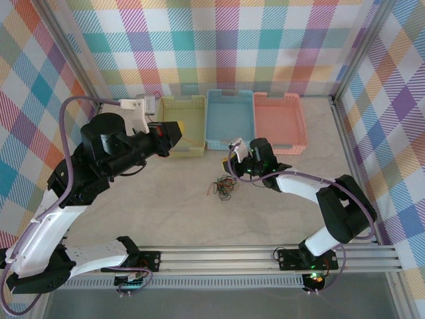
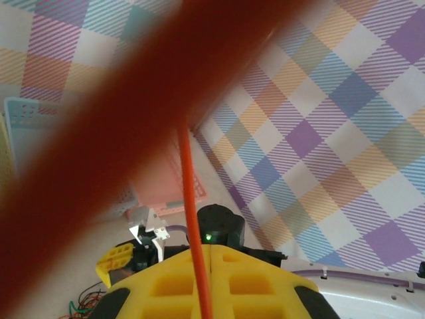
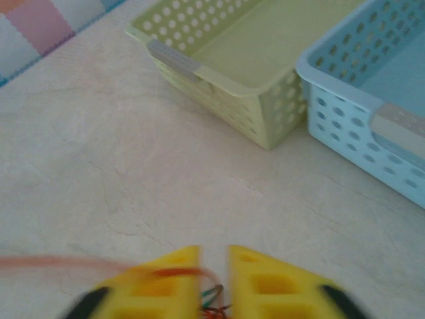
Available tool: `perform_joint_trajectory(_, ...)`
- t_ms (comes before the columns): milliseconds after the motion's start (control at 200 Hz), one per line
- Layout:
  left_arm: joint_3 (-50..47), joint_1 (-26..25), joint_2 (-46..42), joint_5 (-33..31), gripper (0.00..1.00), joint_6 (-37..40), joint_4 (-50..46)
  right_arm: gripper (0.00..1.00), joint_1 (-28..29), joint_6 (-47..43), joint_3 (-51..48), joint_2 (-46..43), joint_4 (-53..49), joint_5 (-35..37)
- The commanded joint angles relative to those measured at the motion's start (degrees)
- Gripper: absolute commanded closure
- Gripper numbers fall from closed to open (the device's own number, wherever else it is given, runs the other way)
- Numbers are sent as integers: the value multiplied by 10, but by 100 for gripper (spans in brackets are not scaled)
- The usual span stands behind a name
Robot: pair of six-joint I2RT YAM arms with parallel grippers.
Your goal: Untangle the cables
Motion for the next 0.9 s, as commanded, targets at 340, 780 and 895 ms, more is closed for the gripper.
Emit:
perform_joint_trajectory(340,48,39,61,-126,100,71,31,47,-6,16,-50,-44,20,63)
perform_joint_trajectory(780,176,213,242,-5,100,40,-5,47,-7,17,-46,-42,13,63)
perform_joint_trajectory(895,194,252,278,23,100,17,13,47,-7,19,-45,-40,15,60)
